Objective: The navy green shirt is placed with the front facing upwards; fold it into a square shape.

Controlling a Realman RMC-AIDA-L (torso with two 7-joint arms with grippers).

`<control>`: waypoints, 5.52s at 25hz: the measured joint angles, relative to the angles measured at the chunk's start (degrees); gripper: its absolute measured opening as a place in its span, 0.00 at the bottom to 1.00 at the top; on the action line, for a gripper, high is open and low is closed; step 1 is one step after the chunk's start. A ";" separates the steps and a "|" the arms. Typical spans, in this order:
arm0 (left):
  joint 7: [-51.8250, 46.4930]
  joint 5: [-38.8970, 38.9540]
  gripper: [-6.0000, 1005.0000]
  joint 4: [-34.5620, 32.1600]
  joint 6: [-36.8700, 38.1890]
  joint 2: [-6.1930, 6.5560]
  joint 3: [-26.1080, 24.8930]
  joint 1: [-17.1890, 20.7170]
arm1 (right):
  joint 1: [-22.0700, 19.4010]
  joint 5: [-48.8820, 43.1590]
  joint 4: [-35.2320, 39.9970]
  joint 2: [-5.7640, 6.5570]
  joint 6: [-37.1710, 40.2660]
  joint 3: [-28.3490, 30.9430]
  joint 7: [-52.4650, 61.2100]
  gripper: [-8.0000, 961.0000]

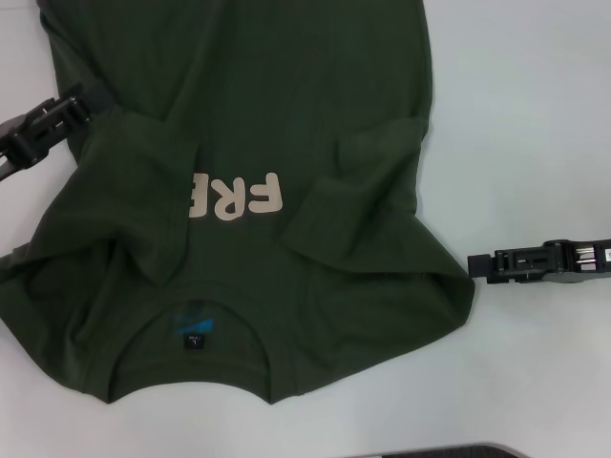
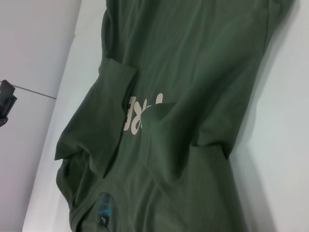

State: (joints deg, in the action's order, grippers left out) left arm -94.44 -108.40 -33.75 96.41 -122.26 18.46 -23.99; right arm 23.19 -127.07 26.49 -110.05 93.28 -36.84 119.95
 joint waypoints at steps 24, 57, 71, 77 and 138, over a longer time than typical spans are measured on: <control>-0.04 0.04 0.82 0.00 -0.09 0.10 -0.32 -0.13 | 1.73 -1.70 -0.03 -1.45 -0.39 -0.43 1.39 0.84; -0.04 0.12 0.81 0.00 -0.14 0.35 -1.12 0.00 | 4.89 -7.42 0.68 -3.18 -3.39 -0.94 6.54 0.25; -0.04 0.13 0.79 0.00 0.14 0.44 -1.76 0.11 | 3.83 -7.18 2.07 -3.10 -2.50 0.38 5.88 0.01; -0.36 -0.94 0.79 -0.63 -0.14 0.98 -1.75 0.86 | 3.41 -7.12 2.07 -2.97 -2.48 0.60 5.69 0.01; -13.29 -26.92 0.76 -9.76 -8.34 3.81 -10.24 6.05 | 2.73 -7.13 2.16 -2.10 -3.06 2.91 4.54 0.01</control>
State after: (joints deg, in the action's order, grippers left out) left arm -107.73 -135.32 -43.51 88.07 -118.45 8.21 -17.94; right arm 25.92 -134.20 28.65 -112.15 90.22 -33.93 124.49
